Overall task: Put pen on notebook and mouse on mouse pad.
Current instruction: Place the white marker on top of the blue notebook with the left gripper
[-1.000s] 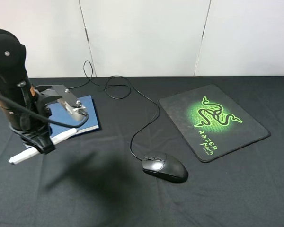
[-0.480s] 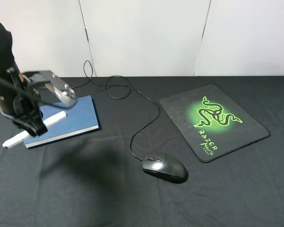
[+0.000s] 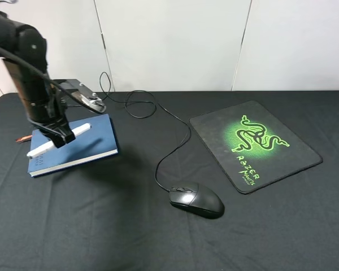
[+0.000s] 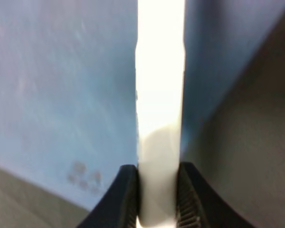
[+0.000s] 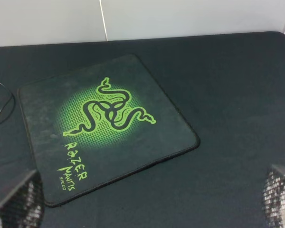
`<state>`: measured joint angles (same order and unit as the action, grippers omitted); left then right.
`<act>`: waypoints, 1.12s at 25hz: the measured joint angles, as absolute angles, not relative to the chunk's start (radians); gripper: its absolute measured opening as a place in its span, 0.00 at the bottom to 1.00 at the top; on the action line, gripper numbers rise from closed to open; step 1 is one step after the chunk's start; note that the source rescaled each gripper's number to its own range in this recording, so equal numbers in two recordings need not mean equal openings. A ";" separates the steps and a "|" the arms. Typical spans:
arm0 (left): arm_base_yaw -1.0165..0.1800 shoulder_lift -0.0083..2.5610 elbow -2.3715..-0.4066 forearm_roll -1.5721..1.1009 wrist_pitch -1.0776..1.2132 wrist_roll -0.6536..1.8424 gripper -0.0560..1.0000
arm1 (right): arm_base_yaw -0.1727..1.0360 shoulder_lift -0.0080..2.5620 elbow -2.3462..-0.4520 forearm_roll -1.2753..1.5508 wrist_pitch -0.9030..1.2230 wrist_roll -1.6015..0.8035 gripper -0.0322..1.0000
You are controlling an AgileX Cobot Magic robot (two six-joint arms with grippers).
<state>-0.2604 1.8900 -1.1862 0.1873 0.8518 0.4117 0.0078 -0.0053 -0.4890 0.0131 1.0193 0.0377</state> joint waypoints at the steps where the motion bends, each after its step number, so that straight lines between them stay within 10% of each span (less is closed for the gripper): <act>1: -0.260 1.911 -1.203 0.187 0.852 0.424 0.05 | 0.008 -0.005 -0.489 0.013 1.019 0.038 1.00; 25: -0.237 2.034 -1.260 0.197 0.775 0.504 0.06 | 0.008 -0.005 -0.489 0.013 1.019 0.038 1.00; 28: -0.237 2.034 -1.260 0.197 0.755 0.505 0.29 | 0.008 -0.005 -0.489 0.013 1.019 0.038 1.00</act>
